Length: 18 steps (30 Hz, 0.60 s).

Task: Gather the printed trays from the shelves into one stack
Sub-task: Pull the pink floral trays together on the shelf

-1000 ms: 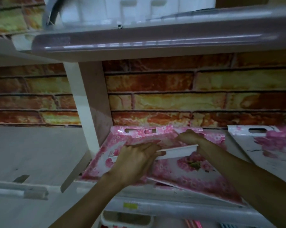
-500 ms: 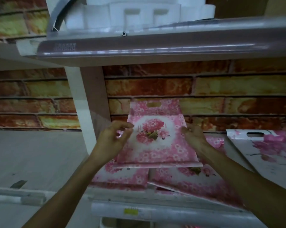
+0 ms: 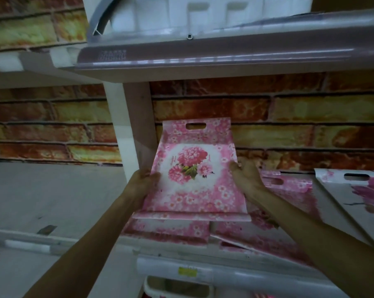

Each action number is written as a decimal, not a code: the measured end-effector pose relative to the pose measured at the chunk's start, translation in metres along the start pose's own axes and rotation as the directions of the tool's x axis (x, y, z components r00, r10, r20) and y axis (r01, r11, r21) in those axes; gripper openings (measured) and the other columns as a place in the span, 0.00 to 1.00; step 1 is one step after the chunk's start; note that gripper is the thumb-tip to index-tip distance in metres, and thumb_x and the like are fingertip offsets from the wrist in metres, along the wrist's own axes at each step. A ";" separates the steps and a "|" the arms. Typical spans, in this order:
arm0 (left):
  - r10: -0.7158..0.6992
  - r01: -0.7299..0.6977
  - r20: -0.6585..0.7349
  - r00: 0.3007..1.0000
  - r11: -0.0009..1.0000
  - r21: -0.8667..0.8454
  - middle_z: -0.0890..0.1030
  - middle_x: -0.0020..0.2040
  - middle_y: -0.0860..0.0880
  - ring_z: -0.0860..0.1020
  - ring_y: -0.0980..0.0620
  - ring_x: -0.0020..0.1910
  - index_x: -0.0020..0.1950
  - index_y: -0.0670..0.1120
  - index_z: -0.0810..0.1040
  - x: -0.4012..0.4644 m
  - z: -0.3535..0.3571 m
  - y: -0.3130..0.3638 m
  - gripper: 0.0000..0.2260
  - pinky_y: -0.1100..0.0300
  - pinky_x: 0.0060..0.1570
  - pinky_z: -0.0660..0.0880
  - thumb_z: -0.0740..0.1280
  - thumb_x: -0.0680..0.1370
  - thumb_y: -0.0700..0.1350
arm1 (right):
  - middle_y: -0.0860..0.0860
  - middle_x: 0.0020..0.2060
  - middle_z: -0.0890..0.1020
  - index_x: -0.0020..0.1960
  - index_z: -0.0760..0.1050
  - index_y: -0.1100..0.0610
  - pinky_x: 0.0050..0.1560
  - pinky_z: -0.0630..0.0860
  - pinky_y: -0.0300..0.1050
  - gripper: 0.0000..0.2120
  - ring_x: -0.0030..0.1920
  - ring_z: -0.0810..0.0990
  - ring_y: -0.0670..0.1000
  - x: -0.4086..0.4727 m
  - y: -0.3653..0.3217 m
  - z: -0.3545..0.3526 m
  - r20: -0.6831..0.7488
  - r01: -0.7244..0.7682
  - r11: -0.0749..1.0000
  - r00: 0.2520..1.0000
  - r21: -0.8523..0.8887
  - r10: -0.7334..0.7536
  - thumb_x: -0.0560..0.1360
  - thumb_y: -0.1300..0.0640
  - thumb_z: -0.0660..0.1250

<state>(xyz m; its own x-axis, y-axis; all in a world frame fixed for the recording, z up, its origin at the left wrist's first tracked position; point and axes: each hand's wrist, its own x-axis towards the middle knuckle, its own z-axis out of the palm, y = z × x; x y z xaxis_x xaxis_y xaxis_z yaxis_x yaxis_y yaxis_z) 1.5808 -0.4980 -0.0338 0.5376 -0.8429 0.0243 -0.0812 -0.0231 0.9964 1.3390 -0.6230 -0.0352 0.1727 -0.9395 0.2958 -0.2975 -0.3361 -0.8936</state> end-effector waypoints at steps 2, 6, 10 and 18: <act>0.030 -0.029 -0.023 0.999 0.999 0.027 0.82 0.43 0.39 0.81 0.45 0.36 0.46 0.39 0.78 0.002 -0.012 -0.001 0.04 0.53 0.39 0.82 0.64 0.79 0.35 | 0.56 0.37 0.80 0.50 0.77 0.64 0.33 0.71 0.42 0.11 0.34 0.78 0.52 0.002 -0.004 0.012 0.031 -0.017 0.998 0.999 -0.067 0.019 0.80 0.57 0.61; 0.036 -0.030 -0.038 0.999 0.988 0.154 0.82 0.47 0.39 0.81 0.44 0.40 0.54 0.38 0.77 0.014 -0.038 -0.010 0.06 0.52 0.39 0.83 0.63 0.80 0.38 | 0.56 0.41 0.85 0.45 0.82 0.61 0.38 0.73 0.40 0.10 0.42 0.83 0.54 0.005 -0.005 0.033 0.126 -0.066 0.962 0.987 -0.263 0.103 0.76 0.56 0.64; 0.038 -0.025 -0.023 0.999 0.915 0.403 0.81 0.54 0.39 0.81 0.39 0.51 0.58 0.40 0.77 0.028 -0.054 -0.023 0.14 0.40 0.52 0.80 0.63 0.77 0.47 | 0.49 0.34 0.76 0.34 0.70 0.53 0.32 0.68 0.39 0.12 0.39 0.77 0.51 0.002 -0.009 0.046 0.222 -0.135 0.912 0.947 -0.386 0.234 0.74 0.55 0.68; -0.016 0.006 0.012 1.000 0.800 0.600 0.80 0.56 0.38 0.80 0.39 0.53 0.59 0.37 0.75 0.059 -0.065 -0.045 0.13 0.45 0.56 0.78 0.62 0.80 0.44 | 0.53 0.36 0.73 0.59 0.71 0.65 0.25 0.67 0.38 0.14 0.30 0.73 0.48 0.001 -0.007 0.079 0.286 -0.118 0.789 0.892 -0.603 0.351 0.75 0.63 0.65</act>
<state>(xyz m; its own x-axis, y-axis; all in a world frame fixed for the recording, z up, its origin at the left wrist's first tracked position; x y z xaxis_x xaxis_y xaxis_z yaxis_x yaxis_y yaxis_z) 1.6710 -0.5117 -0.0724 0.5289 -0.8486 0.0073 -0.5654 -0.3460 0.7487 1.4153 -0.6165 -0.0548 0.3179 -0.9367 -0.1466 -0.8212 -0.1948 -0.5363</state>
